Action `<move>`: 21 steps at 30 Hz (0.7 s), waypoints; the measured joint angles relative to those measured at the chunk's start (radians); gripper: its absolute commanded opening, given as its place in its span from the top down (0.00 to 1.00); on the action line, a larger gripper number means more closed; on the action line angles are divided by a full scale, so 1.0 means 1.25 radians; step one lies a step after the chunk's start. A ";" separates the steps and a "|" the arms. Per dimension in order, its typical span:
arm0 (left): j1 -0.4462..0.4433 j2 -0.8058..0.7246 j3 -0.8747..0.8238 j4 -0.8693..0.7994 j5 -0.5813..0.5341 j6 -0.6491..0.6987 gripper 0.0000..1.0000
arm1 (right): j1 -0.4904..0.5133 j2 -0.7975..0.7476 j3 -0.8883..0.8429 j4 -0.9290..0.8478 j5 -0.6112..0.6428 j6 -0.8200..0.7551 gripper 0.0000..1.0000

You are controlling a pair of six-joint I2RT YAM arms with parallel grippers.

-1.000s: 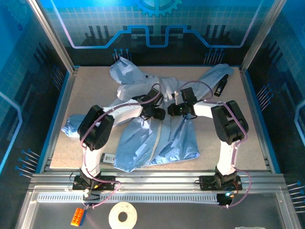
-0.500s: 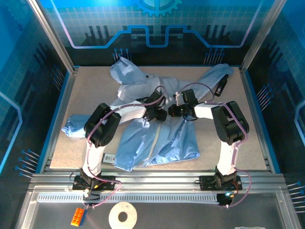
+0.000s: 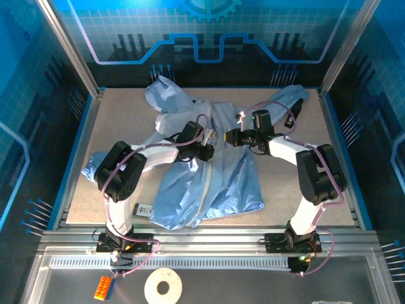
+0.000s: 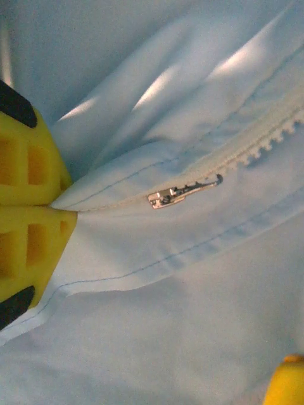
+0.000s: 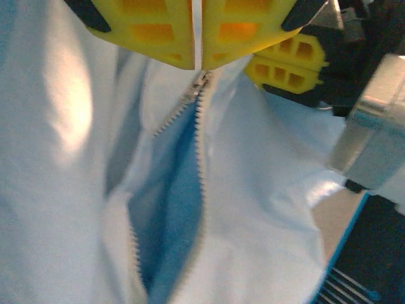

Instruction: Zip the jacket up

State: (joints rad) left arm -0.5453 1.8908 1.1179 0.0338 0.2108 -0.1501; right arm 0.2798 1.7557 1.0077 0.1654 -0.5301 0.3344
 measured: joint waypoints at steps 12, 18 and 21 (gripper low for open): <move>0.052 -0.052 -0.062 0.102 0.124 0.034 1.00 | -0.016 0.049 0.009 0.174 -0.174 0.088 0.73; 0.074 -0.053 -0.074 0.127 0.183 0.043 1.00 | -0.024 0.138 0.049 0.256 -0.248 0.144 0.68; 0.080 -0.053 -0.074 0.127 0.202 0.052 1.00 | -0.026 0.166 0.081 0.259 -0.274 0.145 0.66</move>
State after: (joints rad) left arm -0.4450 1.8240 1.0248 0.1928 0.4629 -0.0849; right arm 0.2474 1.9636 1.1084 0.4889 -0.8722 0.5159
